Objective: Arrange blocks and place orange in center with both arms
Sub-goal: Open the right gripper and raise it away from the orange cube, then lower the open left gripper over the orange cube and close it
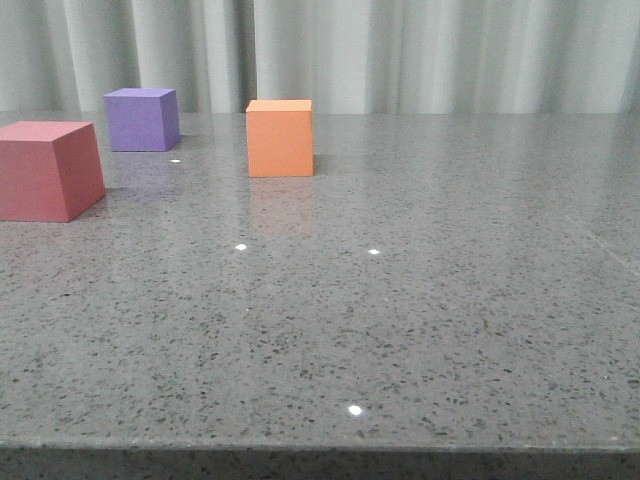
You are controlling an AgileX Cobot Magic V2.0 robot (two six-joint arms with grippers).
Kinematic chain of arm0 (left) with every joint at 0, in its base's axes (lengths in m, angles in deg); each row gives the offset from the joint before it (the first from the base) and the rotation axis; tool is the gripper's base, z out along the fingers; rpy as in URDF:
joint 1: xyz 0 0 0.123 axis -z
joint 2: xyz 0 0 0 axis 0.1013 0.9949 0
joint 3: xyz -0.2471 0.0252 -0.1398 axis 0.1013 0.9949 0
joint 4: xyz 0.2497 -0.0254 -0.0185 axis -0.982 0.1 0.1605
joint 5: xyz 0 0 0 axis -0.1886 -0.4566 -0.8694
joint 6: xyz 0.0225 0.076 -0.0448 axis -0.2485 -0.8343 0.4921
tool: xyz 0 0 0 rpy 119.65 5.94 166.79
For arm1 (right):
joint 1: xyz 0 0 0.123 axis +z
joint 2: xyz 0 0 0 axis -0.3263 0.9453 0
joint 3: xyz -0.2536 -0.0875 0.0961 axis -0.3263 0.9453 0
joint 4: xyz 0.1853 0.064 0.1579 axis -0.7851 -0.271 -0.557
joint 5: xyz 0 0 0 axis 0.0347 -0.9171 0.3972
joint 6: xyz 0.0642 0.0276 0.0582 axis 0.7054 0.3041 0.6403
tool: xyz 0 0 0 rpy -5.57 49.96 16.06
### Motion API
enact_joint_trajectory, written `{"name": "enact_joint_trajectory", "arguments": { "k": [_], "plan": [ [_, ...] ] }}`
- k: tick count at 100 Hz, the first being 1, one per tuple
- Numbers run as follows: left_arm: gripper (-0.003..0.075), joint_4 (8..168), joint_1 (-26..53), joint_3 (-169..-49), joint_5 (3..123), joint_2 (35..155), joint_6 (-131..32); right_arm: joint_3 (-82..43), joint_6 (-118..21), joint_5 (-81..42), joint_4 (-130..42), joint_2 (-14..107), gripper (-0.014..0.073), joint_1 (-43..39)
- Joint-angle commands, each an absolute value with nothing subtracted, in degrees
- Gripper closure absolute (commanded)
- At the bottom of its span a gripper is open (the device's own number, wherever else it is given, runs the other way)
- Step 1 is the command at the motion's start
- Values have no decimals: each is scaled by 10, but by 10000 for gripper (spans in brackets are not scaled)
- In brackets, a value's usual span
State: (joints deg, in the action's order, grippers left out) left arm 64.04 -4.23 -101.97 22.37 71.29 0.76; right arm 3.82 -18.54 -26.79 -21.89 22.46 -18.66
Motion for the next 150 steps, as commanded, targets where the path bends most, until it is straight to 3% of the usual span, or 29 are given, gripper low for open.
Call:
{"name": "enact_joint_trajectory", "arguments": {
  "k": [1, 9, 26, 33, 52, 69, 87, 132, 150],
  "plan": [
    [640, 647, -43, -1038, 256, 719, 7, 24, -192, -226, -210, 223, 661, -190],
    [505, 645, -43, -1038, 257, 719, 7, 24, -192, -226, -210, 223, 661, -190],
    [85, 643, -43, -1038, 261, 719, 7, 24, -192, -226, -210, 223, 661, -190],
    [10, 642, -43, -1038, 261, 719, 7, 24, -192, -226, -210, 223, 661, -190],
    [81, 672, -43, -1038, 268, 745, 7, 24, -192, -226, -210, 223, 661, -190],
    [83, 754, -40, -1038, 317, 804, -3, 24, -192, -226, -210, 223, 661, -190],
    [83, 769, 24, -1061, 390, 882, -3, 24, -192, -226, -210, 223, 661, -190],
    [85, 757, 184, -1297, 435, 1166, 13, 24, -192, -225, -210, 223, 661, -190],
    [85, 650, 232, -1390, 422, 1264, 110, 24, -192, -225, -210, 223, 661, -190]
  ]
}}
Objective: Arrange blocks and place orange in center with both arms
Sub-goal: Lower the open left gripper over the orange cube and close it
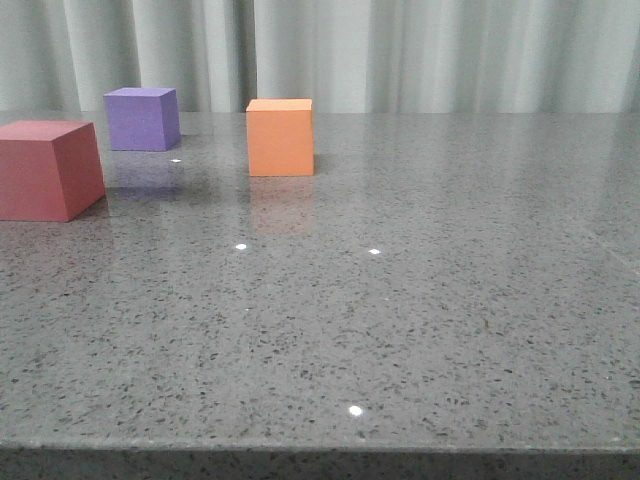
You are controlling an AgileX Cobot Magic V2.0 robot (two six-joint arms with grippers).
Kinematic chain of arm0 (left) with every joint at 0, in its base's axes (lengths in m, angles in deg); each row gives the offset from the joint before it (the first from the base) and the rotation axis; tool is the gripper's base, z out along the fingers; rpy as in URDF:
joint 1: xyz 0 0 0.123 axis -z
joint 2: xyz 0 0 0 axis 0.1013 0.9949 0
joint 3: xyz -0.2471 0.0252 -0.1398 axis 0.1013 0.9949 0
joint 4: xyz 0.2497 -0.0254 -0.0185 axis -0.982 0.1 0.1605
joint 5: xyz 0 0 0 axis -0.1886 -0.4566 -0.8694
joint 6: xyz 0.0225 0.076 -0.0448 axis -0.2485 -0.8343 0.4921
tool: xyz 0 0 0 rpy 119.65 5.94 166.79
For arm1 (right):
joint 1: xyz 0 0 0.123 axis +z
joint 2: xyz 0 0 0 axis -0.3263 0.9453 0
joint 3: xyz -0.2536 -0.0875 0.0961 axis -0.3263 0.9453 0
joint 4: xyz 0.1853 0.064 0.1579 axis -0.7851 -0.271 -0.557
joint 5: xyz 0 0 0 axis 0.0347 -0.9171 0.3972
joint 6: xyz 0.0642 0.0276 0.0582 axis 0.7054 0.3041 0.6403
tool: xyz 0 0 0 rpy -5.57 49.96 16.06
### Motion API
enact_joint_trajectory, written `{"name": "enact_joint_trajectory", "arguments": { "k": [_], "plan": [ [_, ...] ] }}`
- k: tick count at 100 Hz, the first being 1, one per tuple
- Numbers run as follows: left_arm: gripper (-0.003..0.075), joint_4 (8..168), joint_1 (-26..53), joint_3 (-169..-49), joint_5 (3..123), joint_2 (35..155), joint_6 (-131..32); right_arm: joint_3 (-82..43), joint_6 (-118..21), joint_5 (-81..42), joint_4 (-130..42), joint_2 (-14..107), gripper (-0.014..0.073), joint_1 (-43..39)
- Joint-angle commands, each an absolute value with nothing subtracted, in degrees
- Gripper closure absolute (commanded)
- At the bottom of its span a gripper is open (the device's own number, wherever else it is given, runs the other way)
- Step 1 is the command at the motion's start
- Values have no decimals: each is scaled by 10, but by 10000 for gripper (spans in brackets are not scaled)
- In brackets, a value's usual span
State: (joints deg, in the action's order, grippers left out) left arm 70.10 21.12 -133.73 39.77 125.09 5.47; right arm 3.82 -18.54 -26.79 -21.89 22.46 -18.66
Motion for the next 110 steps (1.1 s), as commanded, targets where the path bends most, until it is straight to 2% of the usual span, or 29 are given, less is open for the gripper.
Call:
{"name": "enact_joint_trajectory", "arguments": {
  "k": [1, 22, 45, 110],
  "plan": [
    [85, 638, 234, -1396, 419, 1267, 115, 24, -192, -225, -210, 223, 661, -190],
    [85, 511, 285, -1477, 392, 1344, 210, 24, -192, -226, -210, 223, 661, -190],
    [85, 493, 294, -1527, 378, 1404, 221, 24, -192, -226, -210, 223, 661, -190],
    [93, 456, 292, -1536, 402, 1491, 244, 24, -192, -226, -210, 223, 661, -190]
  ]
}}
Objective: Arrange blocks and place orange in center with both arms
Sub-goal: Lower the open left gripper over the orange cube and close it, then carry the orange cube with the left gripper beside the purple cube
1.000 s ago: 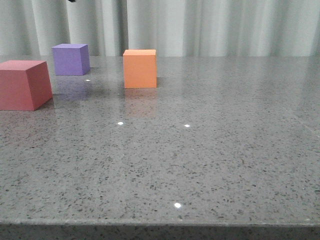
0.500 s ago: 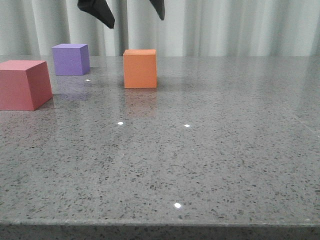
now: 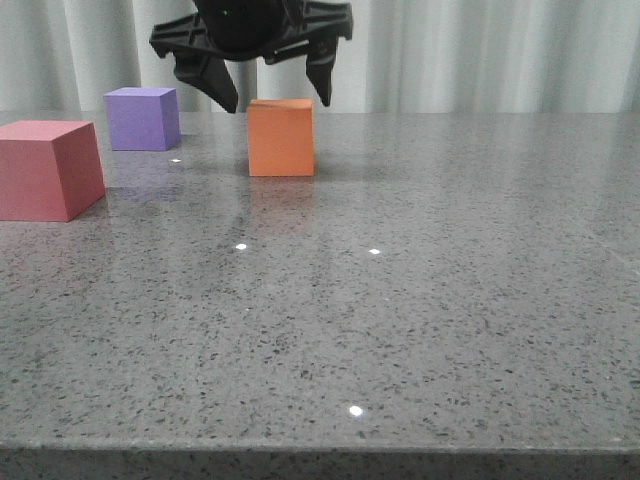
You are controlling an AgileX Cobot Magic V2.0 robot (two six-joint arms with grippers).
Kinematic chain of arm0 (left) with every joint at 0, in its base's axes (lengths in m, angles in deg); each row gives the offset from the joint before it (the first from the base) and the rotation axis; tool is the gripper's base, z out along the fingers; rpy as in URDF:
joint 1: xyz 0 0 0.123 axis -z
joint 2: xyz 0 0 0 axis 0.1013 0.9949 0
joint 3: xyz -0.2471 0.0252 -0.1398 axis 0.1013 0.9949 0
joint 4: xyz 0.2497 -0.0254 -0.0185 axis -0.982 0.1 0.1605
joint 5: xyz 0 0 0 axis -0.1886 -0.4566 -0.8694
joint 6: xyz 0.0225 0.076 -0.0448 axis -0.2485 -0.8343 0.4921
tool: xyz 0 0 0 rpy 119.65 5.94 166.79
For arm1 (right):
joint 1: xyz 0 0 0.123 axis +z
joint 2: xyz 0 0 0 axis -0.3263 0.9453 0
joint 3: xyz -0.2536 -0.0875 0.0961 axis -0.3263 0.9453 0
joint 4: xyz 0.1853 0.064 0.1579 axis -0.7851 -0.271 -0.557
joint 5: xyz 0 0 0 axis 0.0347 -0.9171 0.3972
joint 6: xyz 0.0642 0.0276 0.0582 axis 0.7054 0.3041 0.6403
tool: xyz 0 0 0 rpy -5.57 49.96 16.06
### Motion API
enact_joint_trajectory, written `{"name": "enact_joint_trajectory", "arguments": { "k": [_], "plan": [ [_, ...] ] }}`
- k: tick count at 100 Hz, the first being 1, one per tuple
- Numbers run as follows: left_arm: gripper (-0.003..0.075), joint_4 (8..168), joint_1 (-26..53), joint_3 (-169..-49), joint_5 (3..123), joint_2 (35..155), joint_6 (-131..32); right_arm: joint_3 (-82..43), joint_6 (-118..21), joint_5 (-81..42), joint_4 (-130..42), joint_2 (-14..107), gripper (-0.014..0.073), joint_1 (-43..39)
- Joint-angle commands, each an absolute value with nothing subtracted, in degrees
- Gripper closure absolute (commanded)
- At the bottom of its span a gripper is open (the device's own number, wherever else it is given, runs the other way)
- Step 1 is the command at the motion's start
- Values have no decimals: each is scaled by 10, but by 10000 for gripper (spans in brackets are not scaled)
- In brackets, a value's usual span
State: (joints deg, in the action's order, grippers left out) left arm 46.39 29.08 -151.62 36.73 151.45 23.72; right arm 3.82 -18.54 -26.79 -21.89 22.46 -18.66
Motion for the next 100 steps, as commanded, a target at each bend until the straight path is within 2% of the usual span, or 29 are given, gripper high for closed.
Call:
{"name": "enact_joint_trajectory", "arguments": {
  "k": [1, 15, 34, 46, 76, 100],
  "plan": [
    [96, 456, 292, -1536, 403, 1491, 244, 24, -192, -226, -210, 223, 661, -190],
    [187, 456, 292, -1536, 404, 1501, 244, 24, -192, -226, -210, 223, 661, -190],
    [399, 453, 292, -1536, 404, 1501, 244, 24, -192, -226, -210, 223, 661, -190],
    [484, 450, 292, -1536, 394, 1498, 244, 24, -192, -226, -210, 223, 661, -190],
    [492, 449, 285, -1536, 359, 1425, 236, 24, -192, -226, -210, 223, 661, -190],
    [492, 443, 236, -1496, 341, 1327, 178, 24, -192, -226, -210, 223, 661, -190]
  ]
}}
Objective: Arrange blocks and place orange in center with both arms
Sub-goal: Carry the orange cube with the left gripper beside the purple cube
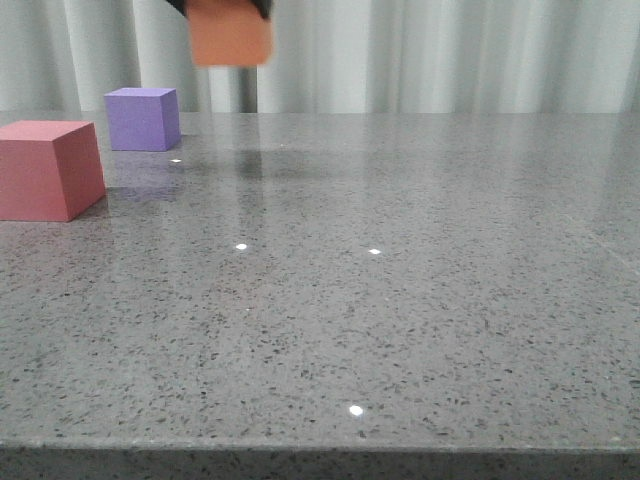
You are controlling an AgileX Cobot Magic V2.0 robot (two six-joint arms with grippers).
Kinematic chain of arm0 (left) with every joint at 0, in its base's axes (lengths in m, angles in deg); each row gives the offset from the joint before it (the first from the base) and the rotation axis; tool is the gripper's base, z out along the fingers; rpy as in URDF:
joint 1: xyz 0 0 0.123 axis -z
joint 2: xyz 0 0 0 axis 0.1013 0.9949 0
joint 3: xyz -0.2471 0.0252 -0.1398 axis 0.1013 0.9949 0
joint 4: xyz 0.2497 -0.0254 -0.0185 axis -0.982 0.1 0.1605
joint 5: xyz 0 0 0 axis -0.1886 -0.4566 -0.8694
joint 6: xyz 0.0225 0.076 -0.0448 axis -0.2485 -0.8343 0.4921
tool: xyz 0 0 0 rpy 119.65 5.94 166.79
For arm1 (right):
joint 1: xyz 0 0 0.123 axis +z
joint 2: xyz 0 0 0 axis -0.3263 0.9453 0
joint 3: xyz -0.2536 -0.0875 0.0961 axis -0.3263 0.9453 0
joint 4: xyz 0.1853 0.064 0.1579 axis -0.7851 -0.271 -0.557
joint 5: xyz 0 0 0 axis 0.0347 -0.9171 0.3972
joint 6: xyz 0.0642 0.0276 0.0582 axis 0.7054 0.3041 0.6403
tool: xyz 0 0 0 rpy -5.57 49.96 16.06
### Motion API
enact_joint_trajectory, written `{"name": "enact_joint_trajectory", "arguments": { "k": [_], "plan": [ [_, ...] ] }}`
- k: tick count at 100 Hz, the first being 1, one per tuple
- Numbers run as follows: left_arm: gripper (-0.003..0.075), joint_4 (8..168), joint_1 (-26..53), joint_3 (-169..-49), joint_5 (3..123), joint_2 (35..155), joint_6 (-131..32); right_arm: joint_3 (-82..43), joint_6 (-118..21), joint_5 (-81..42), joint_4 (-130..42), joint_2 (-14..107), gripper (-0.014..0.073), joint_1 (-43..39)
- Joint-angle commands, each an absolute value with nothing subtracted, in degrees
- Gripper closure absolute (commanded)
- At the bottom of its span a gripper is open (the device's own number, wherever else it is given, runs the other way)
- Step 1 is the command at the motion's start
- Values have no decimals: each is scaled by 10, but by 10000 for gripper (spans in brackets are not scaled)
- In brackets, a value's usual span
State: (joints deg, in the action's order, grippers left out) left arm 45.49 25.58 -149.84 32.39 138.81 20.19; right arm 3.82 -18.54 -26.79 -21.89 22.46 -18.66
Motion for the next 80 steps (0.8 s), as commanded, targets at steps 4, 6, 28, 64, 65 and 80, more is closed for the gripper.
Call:
{"name": "enact_joint_trajectory", "arguments": {
  "k": [4, 6, 28, 64, 65, 80],
  "plan": [
    [492, 443, 226, -1480, 341, 1311, 169, 24, -192, -226, -210, 223, 661, -190],
    [492, 443, 220, -1471, 343, 1302, 163, 24, -192, -226, -210, 223, 661, -190],
    [492, 455, 152, -1377, 369, 1234, 130, 24, -192, -226, -210, 223, 661, -190],
    [492, 542, 108, -1334, 446, 1265, 57, 24, -192, -225, -210, 223, 661, -190],
    [492, 542, 108, -1334, 448, 1266, 57, 24, -192, -226, -210, 223, 661, -190],
    [492, 543, 108, -1334, 462, 1303, 57, 24, -192, -226, -210, 223, 661, -190]
  ]
}}
